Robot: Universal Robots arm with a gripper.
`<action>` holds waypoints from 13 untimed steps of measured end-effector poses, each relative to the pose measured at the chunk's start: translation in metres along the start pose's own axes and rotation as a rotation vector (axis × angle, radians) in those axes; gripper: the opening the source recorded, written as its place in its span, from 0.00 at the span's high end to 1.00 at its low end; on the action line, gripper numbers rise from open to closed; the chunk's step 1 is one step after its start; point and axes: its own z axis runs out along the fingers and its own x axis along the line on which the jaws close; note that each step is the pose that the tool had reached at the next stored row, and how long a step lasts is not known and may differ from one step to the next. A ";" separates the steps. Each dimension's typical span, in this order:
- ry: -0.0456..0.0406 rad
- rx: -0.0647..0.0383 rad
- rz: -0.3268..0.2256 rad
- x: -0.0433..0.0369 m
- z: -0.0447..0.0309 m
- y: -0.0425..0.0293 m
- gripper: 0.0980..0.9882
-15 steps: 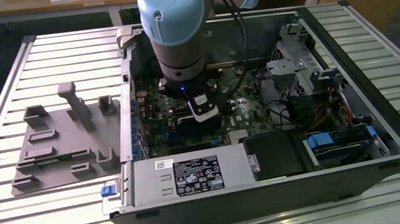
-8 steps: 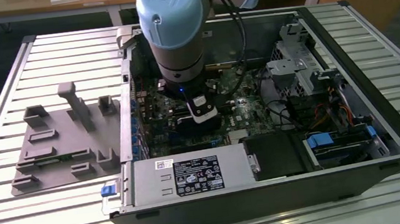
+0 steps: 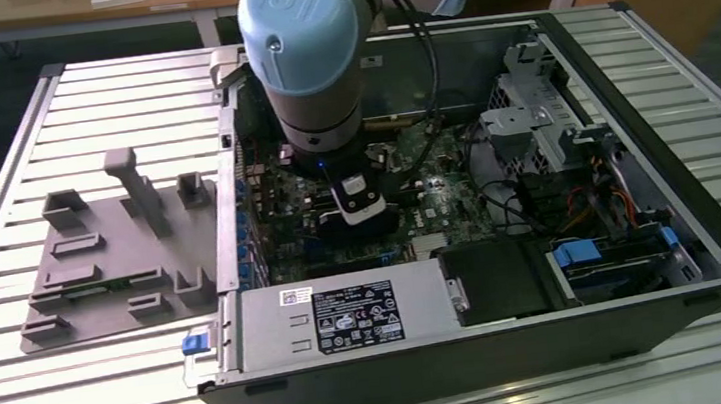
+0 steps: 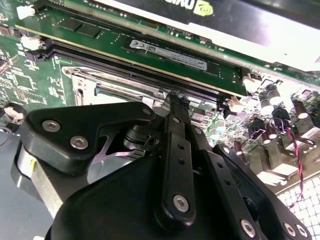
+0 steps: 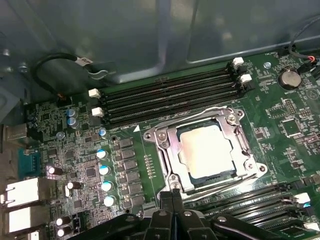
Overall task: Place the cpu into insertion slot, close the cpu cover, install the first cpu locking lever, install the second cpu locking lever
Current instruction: 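Install the second cpu locking lever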
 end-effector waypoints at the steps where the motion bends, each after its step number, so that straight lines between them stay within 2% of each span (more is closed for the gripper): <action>1: 0.0000 0.000 0.000 0.0002 0.0004 -0.0001 1.00; 13: 0.0001 -0.001 0.000 0.0012 0.0038 0.0002 1.00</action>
